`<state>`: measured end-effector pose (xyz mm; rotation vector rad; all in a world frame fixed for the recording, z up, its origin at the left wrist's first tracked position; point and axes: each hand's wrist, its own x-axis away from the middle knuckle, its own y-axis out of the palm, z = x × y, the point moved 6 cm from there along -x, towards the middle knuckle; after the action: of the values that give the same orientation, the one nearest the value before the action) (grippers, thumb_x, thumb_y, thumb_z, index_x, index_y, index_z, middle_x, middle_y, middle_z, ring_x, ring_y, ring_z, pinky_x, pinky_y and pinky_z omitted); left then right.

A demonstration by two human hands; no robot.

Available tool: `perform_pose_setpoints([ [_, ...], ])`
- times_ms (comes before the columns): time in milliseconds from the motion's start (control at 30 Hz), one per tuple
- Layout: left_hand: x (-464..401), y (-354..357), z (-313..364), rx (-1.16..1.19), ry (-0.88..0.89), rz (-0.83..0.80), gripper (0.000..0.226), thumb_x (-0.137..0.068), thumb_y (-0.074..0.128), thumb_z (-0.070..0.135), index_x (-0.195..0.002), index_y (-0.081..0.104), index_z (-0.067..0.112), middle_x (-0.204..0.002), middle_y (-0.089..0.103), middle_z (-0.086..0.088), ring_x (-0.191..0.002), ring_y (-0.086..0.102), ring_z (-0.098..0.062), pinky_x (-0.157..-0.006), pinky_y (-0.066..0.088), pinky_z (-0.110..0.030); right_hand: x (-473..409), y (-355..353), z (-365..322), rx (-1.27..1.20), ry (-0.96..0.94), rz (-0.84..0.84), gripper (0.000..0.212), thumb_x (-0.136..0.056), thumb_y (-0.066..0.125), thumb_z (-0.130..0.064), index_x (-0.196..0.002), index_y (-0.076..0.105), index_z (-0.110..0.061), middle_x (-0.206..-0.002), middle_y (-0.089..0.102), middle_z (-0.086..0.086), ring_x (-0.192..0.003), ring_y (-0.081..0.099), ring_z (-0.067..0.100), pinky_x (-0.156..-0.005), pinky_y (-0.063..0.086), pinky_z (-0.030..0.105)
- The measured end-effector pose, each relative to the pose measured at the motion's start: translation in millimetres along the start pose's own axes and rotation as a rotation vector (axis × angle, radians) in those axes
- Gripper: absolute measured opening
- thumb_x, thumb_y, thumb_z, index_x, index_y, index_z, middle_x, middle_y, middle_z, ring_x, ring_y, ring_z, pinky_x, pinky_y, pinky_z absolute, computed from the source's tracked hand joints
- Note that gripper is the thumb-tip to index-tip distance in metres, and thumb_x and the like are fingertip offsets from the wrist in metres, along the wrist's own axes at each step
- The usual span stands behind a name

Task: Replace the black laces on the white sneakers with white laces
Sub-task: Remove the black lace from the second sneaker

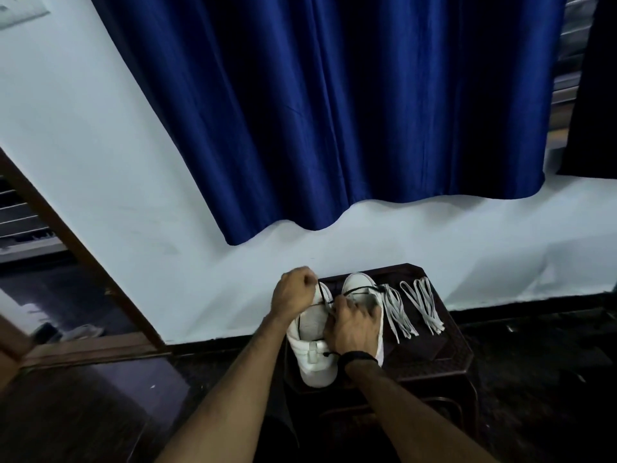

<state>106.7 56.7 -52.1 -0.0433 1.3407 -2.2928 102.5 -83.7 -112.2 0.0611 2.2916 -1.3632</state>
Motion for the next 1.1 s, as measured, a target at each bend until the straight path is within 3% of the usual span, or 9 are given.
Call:
perform_pose_setpoints([
  [133, -13.0, -61.0, 36.2, 0.608, -0.123, 0.184, 0.029, -0.089, 0.038, -0.002, -0.073, 0.055, 0.016, -0.069, 0.056, -0.002, -0.048, 0.050, -0.013, -0.051, 0.042, -0.024, 1.2, -5.6, -0.2, 0.012, 0.006, 0.022, 0.015, -0.069, 0.067, -0.026, -0.079, 0.062, -0.016, -0.067, 0.066, 0.005, -0.065, 0.062, 0.030, -0.079, 0.033, 0.042],
  [267, -17.4, -121.4, 75.8, 0.976, -0.036, 0.310, 0.027, -0.094, 0.040, -0.001, -0.076, 0.053, 0.015, -0.064, 0.042, 0.000, -0.043, 0.033, -0.006, -0.041, 0.029, -0.022, 2.3, -11.5, -2.6, 0.003, -0.001, 0.049, 0.017, -0.066, 0.072, -0.022, -0.076, 0.062, -0.014, -0.064, 0.065, 0.005, -0.066, 0.063, 0.030, -0.077, 0.035, 0.042],
  [367, -13.3, -132.2, 95.0, 0.989, -0.013, 0.242, 0.026, -0.095, 0.042, 0.001, -0.077, 0.055, 0.015, -0.063, 0.043, 0.001, -0.043, 0.032, -0.005, -0.039, 0.026, -0.020, 0.6, -13.9, -9.2, 0.037, -0.060, 0.060, 0.023, -0.062, 0.072, -0.019, -0.080, 0.059, -0.014, -0.072, 0.065, 0.006, -0.075, 0.058, 0.032, -0.075, 0.032, 0.043],
  [500, 0.4, -116.4, 109.9, 0.964, -0.010, 0.090, 0.024, -0.098, 0.043, 0.004, -0.081, 0.056, 0.015, -0.062, 0.042, 0.002, -0.042, 0.030, -0.005, -0.038, 0.024, -0.019, -7.9, -23.3, -25.5, 0.126, -0.227, 0.088, 0.047, -0.058, 0.067, -0.016, -0.104, 0.059, -0.013, -0.092, 0.060, 0.006, -0.085, 0.051, 0.030, -0.075, 0.030, 0.044],
  [667, -9.0, -163.1, 91.4, 1.409, -0.058, 0.383, 0.029, -0.098, 0.037, -0.001, -0.076, 0.044, 0.017, -0.060, 0.038, 0.001, -0.036, 0.026, -0.003, -0.033, 0.017, -0.016, -7.9, -12.5, -21.2, 0.215, -0.143, -0.050, 0.037, -0.056, 0.073, -0.021, -0.091, 0.070, -0.009, -0.070, 0.068, 0.008, -0.085, 0.059, 0.034, -0.082, 0.030, 0.048],
  [767, -15.8, -194.9, 65.1, 1.202, -0.134, 0.483, 0.025, -0.096, 0.041, 0.001, -0.078, 0.049, 0.016, -0.061, 0.040, 0.000, -0.040, 0.028, -0.006, -0.036, 0.020, -0.019, -7.1, -7.6, -20.3, 0.202, -0.143, -0.081, 0.027, -0.060, 0.069, -0.024, -0.082, 0.073, -0.009, -0.067, 0.067, 0.010, -0.085, 0.059, 0.035, -0.085, 0.031, 0.050],
  [900, -8.9, -161.4, 49.8, 0.883, -0.107, 0.260, 0.023, -0.097, 0.048, 0.000, -0.081, 0.060, 0.012, -0.066, 0.049, -0.003, -0.048, 0.041, -0.009, -0.042, 0.038, -0.019, -4.8, -5.8, -21.5, 0.196, -0.140, -0.079, 0.031, -0.062, 0.060, -0.027, -0.082, 0.073, -0.007, -0.069, 0.067, 0.013, -0.083, 0.058, 0.036, -0.085, 0.031, 0.049],
  [1033, 14.1, -95.8, 54.3, 0.856, 0.034, -0.078, 0.012, -0.098, 0.054, 0.006, -0.093, 0.065, 0.005, -0.087, 0.070, -0.007, -0.077, 0.063, -0.010, -0.074, 0.050, -0.017, -4.3, -7.0, -19.8, 0.212, -0.122, -0.036, 0.018, -0.066, 0.066, -0.018, -0.081, 0.073, -0.010, -0.070, 0.068, 0.010, -0.083, 0.057, 0.035, -0.085, 0.032, 0.049],
  [1100, 30.0, -62.3, 55.2, 0.758, 0.046, -0.263, 0.014, -0.095, 0.058, 0.006, -0.102, 0.068, -0.001, -0.101, 0.073, -0.007, -0.090, 0.067, -0.005, -0.082, 0.047, -0.014, -3.0, -9.2, -17.9, 0.212, -0.112, -0.028, 0.023, -0.069, 0.052, -0.016, -0.078, 0.073, -0.011, -0.070, 0.068, 0.010, -0.083, 0.058, 0.035, -0.085, 0.032, 0.049],
])
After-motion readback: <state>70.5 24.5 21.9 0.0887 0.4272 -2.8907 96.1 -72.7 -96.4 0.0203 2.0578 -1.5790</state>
